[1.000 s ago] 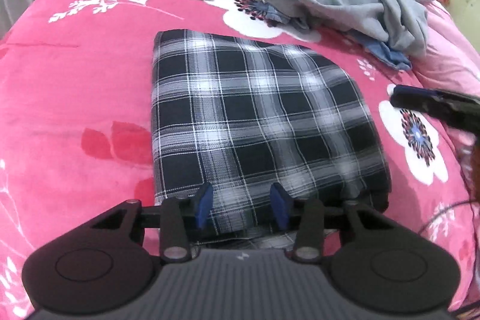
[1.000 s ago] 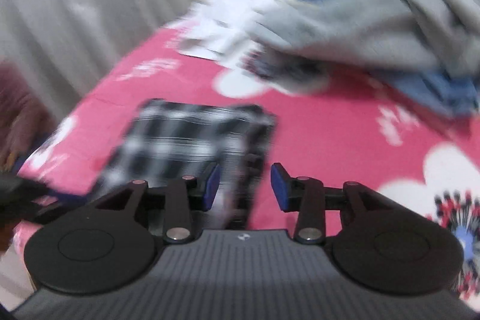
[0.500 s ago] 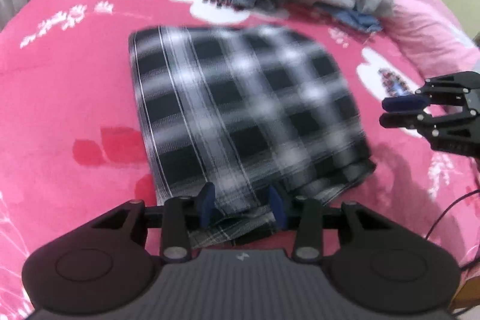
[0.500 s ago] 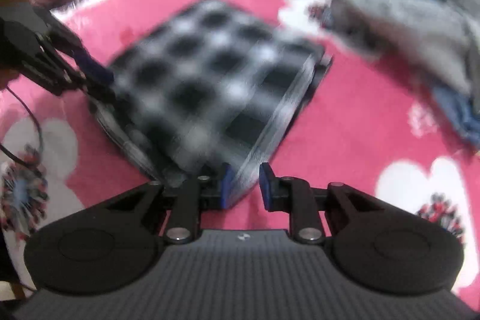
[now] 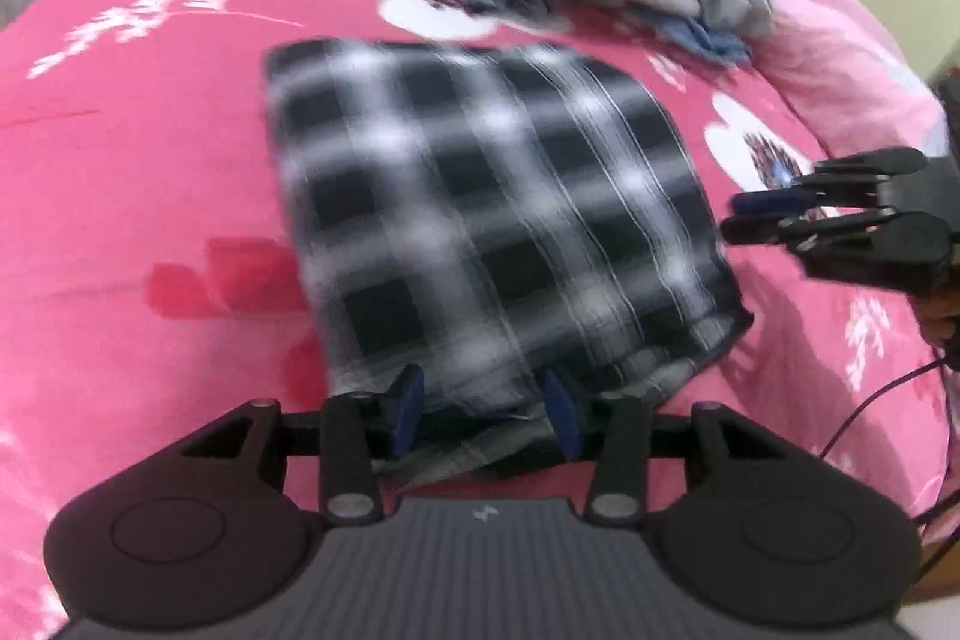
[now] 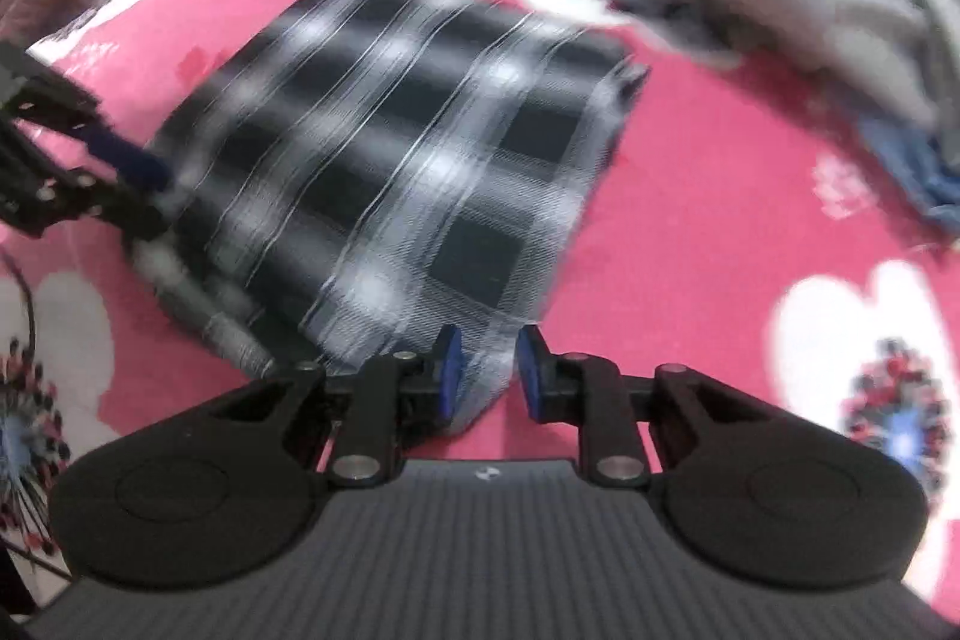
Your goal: Fold clothes
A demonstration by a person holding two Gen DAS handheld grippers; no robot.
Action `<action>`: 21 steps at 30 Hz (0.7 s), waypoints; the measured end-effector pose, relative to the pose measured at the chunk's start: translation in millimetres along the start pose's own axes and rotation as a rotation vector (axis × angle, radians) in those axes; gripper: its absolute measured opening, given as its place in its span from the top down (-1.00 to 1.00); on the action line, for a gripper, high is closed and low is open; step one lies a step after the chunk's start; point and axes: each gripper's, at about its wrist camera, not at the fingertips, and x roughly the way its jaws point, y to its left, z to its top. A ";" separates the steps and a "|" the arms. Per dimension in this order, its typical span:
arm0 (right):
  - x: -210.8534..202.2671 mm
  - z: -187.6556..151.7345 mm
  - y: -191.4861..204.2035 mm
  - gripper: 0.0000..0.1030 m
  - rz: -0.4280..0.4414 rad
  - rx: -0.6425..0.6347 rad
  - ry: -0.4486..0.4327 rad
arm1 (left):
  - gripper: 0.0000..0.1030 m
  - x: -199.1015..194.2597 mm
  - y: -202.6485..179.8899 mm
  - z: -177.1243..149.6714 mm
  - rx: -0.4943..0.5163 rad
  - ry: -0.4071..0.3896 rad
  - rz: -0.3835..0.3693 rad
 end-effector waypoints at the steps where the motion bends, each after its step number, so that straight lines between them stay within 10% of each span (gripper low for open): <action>1: -8.2 5.9 -3.1 0.61 0.007 0.033 -0.016 | 0.11 -5.5 4.6 1.4 -0.015 -0.004 -0.005; 5: -30.7 16.1 -4.5 0.59 0.130 0.215 -0.056 | 0.12 -17.4 13.2 2.3 -0.046 -0.017 -0.008; 12: 3.7 -8.2 25.1 0.59 0.385 0.576 0.117 | 0.14 8.9 -19.5 7.7 0.249 0.039 -0.059; 21: 5.0 -56.7 33.7 0.57 0.360 0.983 0.149 | 0.14 40.4 -53.7 3.7 0.628 0.033 -0.048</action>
